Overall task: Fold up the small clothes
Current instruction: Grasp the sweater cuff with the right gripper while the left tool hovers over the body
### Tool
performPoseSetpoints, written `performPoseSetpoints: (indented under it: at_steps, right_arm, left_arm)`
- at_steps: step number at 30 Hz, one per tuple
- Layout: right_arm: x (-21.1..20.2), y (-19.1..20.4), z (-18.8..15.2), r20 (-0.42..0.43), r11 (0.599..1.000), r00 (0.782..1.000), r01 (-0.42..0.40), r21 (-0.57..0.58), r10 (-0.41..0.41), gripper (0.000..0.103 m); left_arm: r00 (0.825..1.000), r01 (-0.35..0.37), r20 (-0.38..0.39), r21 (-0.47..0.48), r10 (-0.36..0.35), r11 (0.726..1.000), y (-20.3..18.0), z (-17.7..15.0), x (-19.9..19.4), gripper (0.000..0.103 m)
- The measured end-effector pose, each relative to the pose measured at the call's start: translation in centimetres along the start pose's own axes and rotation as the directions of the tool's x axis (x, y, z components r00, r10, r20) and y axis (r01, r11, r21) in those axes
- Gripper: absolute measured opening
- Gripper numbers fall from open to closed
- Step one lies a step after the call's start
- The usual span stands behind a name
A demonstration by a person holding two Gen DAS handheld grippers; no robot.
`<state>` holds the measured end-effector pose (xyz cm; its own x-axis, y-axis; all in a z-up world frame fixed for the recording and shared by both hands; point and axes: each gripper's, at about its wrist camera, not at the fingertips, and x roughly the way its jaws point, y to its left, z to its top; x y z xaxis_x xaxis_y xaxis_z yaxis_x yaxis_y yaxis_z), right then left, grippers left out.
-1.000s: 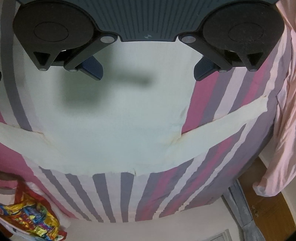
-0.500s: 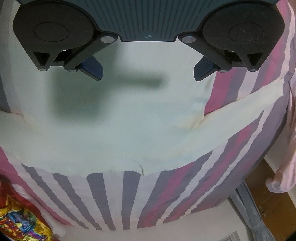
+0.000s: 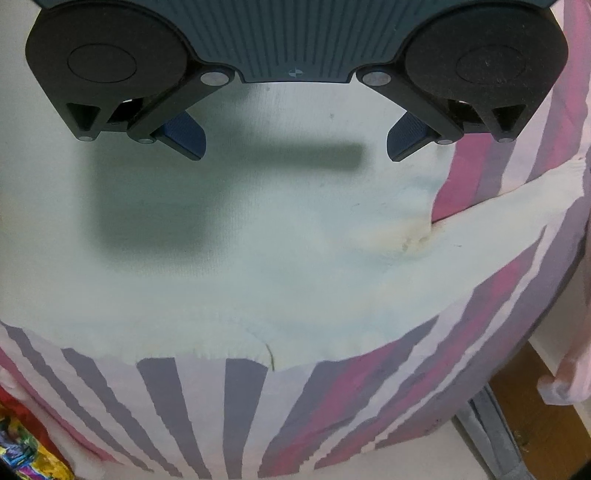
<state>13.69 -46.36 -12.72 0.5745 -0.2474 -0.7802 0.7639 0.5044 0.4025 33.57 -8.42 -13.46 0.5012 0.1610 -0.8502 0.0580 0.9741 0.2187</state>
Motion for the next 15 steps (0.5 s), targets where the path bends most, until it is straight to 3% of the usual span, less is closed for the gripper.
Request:
performPoseSetpoints:
  at_steps: [8, 9, 10, 11, 12, 15]
  right_arm:
    - [1.9, -1.8, 2.2, 0.058, 0.994, 0.998, 0.010, 0.107, -0.016, 0.088]
    - [2.0, -1.8, 2.3, 0.062, 0.994, 0.998, 0.014, 0.110, -0.021, 0.070]
    - [2.3, -1.9, 2.6, 0.061, 0.993, 0.997, 0.034, 0.115, -0.041, 0.005]
    - [2.5, -2.1, 2.8, 0.050, 0.990, 0.997, 0.057, 0.127, -0.064, 0.011]
    - [2.5, -2.6, 2.8, 0.045, 0.988, 0.998, 0.044, 0.148, -0.051, 0.008]
    - [2.6, -3.7, 3.4, 0.033, 0.979, 0.999, -0.008, 0.206, 0.001, 0.015]
  left_arm:
    - [0.998, 0.047, -0.039, 0.033, -0.046, 0.998, 0.4, -0.2, 1.4, 0.103]
    - [0.998, 0.055, -0.041, 0.036, -0.054, 0.998, 0.4, -0.2, 1.4, 0.103]
    - [0.997, 0.061, -0.040, 0.039, -0.059, 0.997, 0.5, -0.2, 1.4, 0.103]
    - [0.997, 0.069, -0.040, 0.046, -0.068, 0.997, 0.5, -0.2, 1.4, 0.103]
    - [0.996, 0.087, -0.043, 0.049, -0.085, 0.995, 0.5, -0.1, 1.3, 0.103]
    - [0.991, 0.124, -0.049, 0.061, -0.121, 0.990, 0.6, -0.1, 1.3, 0.103]
